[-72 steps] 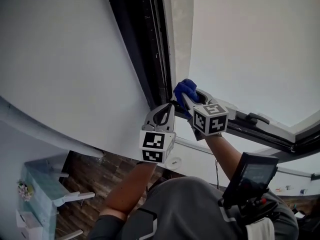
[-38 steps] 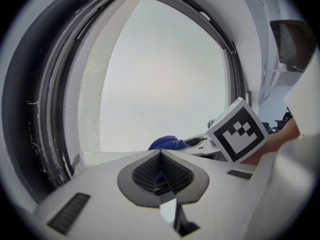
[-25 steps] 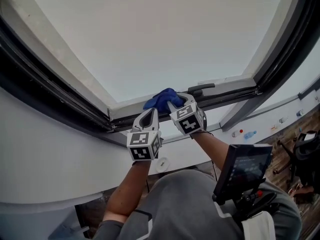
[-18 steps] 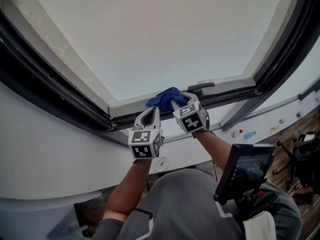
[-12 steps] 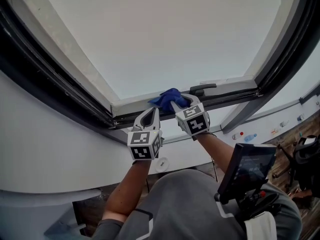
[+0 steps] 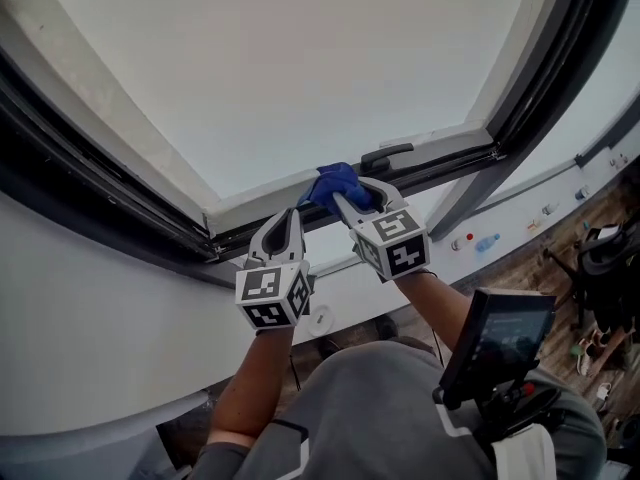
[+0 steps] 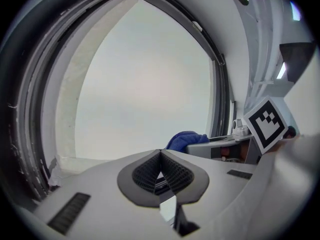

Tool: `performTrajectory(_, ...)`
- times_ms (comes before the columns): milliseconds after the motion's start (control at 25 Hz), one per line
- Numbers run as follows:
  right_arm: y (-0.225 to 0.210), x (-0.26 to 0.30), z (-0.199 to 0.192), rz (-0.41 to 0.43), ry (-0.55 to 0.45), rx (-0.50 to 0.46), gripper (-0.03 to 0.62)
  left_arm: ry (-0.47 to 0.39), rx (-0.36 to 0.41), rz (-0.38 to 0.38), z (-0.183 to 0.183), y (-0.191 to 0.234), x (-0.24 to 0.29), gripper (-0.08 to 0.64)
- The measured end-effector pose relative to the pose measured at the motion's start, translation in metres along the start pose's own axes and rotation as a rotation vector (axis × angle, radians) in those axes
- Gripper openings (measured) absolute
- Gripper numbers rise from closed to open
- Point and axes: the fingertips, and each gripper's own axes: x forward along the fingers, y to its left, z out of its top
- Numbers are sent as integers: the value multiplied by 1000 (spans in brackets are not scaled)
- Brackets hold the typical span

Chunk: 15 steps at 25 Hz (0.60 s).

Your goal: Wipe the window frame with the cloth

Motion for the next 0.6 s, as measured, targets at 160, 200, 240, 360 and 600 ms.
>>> performTrajectory(160,-36,-17,-9,-119,11,16,132,-6,10,-84,-6,-21,16,9)
performTrajectory(200,-45,-22,-12,-154,12,25,132,-6,16,-100,-8,-25,17,9)
performTrajectory(240,-54,-27,-14,-188,10,37,132,-3,18,-116,-10,-28,17,9)
performTrajectory(360,-88,-34,-21,-270,4,63,132,10,6,-144,-14,-42,27,9)
performTrajectory(600,-128,-21,-48,-288,39,63,132,34,60,-123,-20,-60,50,9)
